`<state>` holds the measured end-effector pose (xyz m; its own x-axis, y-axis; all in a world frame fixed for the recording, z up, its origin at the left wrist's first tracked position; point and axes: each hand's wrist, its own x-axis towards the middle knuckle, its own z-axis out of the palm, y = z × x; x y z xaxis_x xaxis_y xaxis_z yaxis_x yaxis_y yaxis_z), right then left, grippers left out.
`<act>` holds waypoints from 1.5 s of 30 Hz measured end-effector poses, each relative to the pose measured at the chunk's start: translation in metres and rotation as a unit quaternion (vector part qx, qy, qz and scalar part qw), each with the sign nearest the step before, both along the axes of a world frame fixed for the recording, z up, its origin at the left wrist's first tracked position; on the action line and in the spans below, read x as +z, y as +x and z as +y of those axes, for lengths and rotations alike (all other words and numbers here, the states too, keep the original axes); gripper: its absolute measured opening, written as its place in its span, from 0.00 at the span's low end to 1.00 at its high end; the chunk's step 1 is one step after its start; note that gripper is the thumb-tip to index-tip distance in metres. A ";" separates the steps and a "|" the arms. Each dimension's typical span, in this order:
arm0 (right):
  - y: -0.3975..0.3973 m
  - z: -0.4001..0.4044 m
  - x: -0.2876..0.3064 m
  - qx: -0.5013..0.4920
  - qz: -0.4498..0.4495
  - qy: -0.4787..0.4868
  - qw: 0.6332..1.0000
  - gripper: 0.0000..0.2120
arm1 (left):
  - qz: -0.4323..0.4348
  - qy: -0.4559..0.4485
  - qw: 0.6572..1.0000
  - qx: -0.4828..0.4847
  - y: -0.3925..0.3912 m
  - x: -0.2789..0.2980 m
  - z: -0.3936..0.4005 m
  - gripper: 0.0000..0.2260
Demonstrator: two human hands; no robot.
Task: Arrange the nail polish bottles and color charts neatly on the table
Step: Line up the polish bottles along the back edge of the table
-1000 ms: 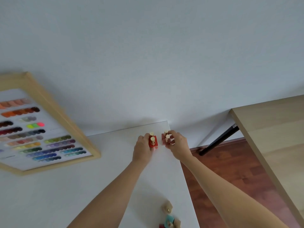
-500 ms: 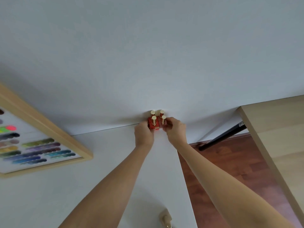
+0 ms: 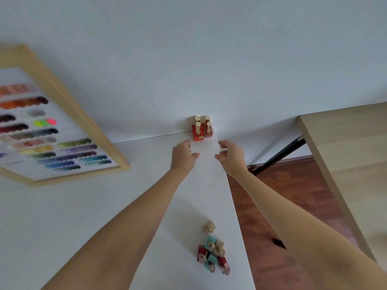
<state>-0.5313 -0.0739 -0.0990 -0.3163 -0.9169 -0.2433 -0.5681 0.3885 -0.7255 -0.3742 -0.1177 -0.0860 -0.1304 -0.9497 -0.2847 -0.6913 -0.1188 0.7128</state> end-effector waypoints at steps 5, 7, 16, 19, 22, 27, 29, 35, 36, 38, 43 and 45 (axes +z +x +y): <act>-0.003 0.080 0.014 0.046 0.003 0.013 0.999 0.11 | 0.004 0.019 0.996 -0.085 0.037 0.013 0.070 0.21; -0.002 0.113 0.019 0.064 -0.002 0.011 0.998 0.07 | 0.000 0.027 0.993 -0.113 0.051 0.018 0.099 0.16; 0.016 0.216 0.040 0.211 -0.042 0.068 0.974 0.12 | -0.001 0.068 0.977 -0.202 0.093 0.030 0.211 0.10; 0.025 0.226 0.042 0.211 -0.051 0.049 0.975 0.14 | 0.010 0.061 0.974 -0.218 0.091 0.029 0.227 0.14; 0.031 0.228 0.041 0.211 -0.038 0.031 0.976 0.12 | 0.012 0.041 0.971 -0.235 0.083 0.030 0.236 0.13; 0.032 0.231 0.040 0.219 0.005 0.022 0.975 0.07 | -0.035 -0.025 0.967 -0.251 0.081 0.032 0.243 0.09; 0.031 0.230 0.039 0.205 0.020 0.014 0.979 0.06 | -0.059 -0.047 0.961 -0.264 0.085 0.032 0.242 0.09; 0.028 0.218 0.039 0.160 0.049 -0.021 0.986 0.05 | -0.104 -0.065 0.948 -0.293 0.107 0.037 0.240 0.11; 0.029 0.215 0.039 0.157 0.051 -0.025 0.986 0.05 | -0.105 -0.065 0.947 -0.297 0.110 0.037 0.240 0.12; 0.031 0.209 0.038 0.158 0.052 -0.032 0.986 0.05 | -0.107 -0.066 0.944 -0.306 0.114 0.038 0.241 0.13; 0.038 0.198 0.036 0.180 0.050 -0.035 0.982 0.04 | -0.116 -0.062 0.934 -0.332 0.115 0.039 0.247 0.15; 0.040 0.195 0.036 0.186 0.043 -0.032 0.981 0.05 | -0.097 -0.079 0.933 -0.336 0.111 0.041 0.253 0.18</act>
<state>-0.4915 0.1209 -0.0625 0.0266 -0.9852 -0.1693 -0.7222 0.0981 -0.6847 -0.2631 0.1355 -0.0451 -0.6730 -0.7037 -0.2277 -0.6891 0.4848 0.5386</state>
